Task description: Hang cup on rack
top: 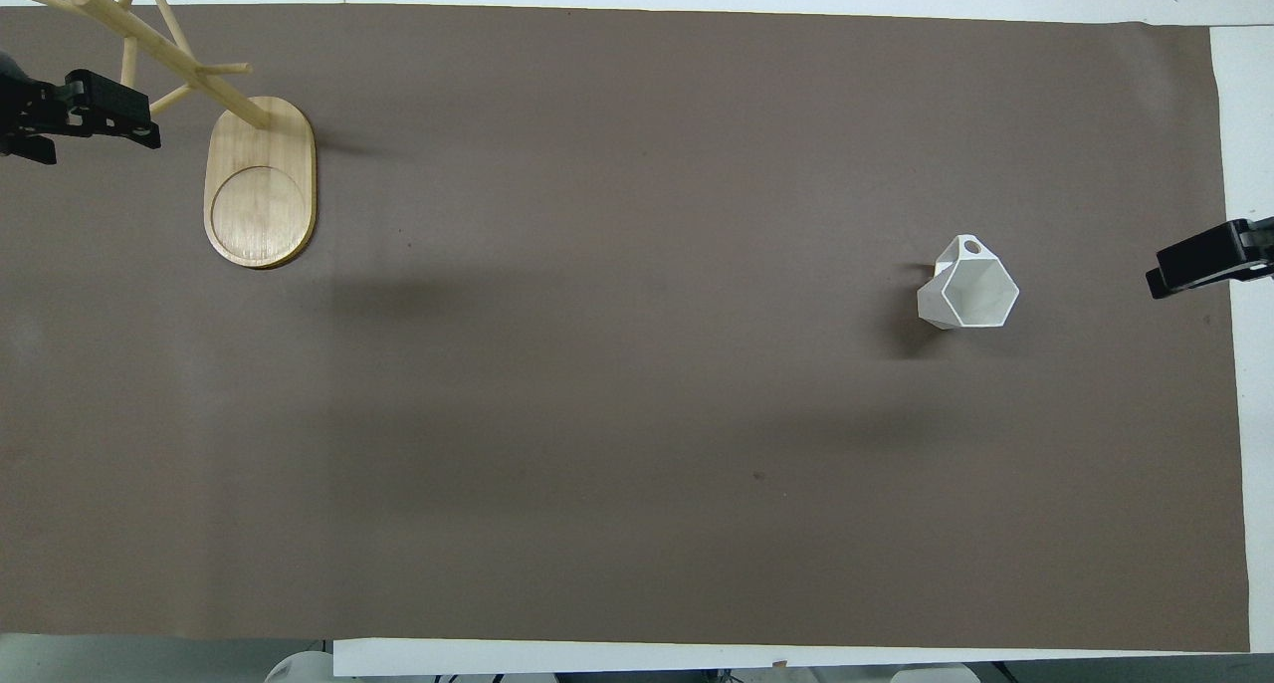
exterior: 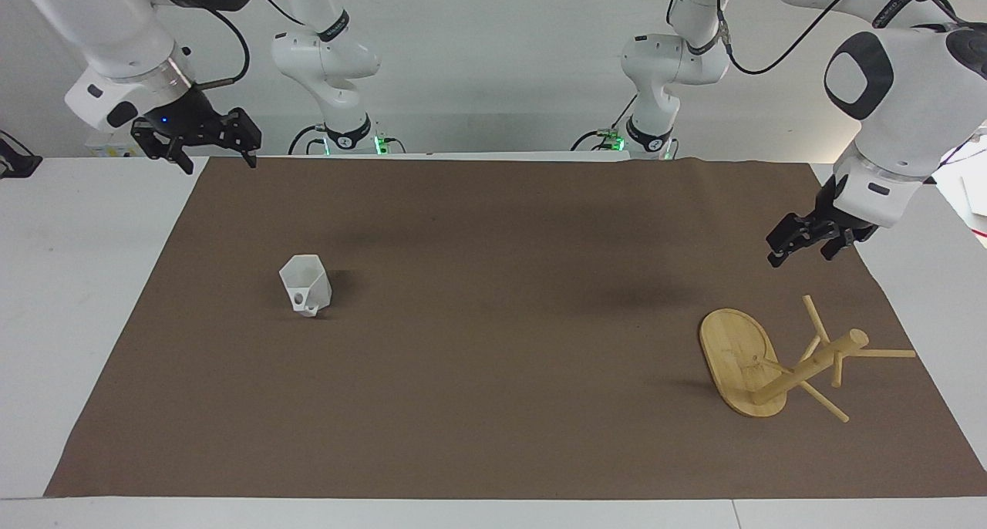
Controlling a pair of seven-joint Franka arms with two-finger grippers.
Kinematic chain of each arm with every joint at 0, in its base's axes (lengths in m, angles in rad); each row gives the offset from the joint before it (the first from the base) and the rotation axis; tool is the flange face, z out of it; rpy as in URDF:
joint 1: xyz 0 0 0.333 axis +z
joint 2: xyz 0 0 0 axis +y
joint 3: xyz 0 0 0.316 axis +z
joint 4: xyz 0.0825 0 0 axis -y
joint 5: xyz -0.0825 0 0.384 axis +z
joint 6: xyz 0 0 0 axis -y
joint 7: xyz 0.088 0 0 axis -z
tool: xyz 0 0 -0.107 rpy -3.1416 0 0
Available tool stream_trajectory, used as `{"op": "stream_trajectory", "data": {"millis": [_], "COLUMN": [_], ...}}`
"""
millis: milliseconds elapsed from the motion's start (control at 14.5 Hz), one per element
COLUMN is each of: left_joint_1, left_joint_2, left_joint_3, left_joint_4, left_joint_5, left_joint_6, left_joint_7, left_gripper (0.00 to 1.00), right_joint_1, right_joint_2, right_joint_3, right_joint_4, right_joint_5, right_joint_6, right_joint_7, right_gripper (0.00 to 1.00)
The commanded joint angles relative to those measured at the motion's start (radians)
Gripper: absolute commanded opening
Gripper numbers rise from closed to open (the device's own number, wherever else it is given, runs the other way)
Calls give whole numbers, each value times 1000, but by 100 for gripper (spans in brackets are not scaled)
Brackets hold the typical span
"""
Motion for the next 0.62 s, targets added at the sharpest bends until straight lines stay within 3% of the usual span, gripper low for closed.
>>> {"op": "stream_trajectory", "data": {"millis": [0, 69, 345, 552], "left_joint_1": [10, 10, 10, 10], "left_joint_2": [-35, -35, -35, -35], "left_joint_3": [-12, -11, -11, -11], "left_joint_4": [-44, -44, -44, -44], "left_joint_5": [13, 13, 13, 13], "left_joint_6": [16, 16, 16, 16], "left_joint_7": [10, 10, 11, 10], "left_gripper": [100, 100, 100, 100], "right_joint_1": [3, 3, -44, -206], "right_joint_2": [-27, -34, -17, 87], "right_joint_3": [17, 18, 11, 10], "right_joint_4": [-33, -44, -56, -27], "right_joint_5": [-8, -5, 6, 155], "right_joint_6": [-20, -24, 48, 87], "right_joint_7": [12, -20, -451, -852], "right_gripper": [100, 100, 100, 100]}}
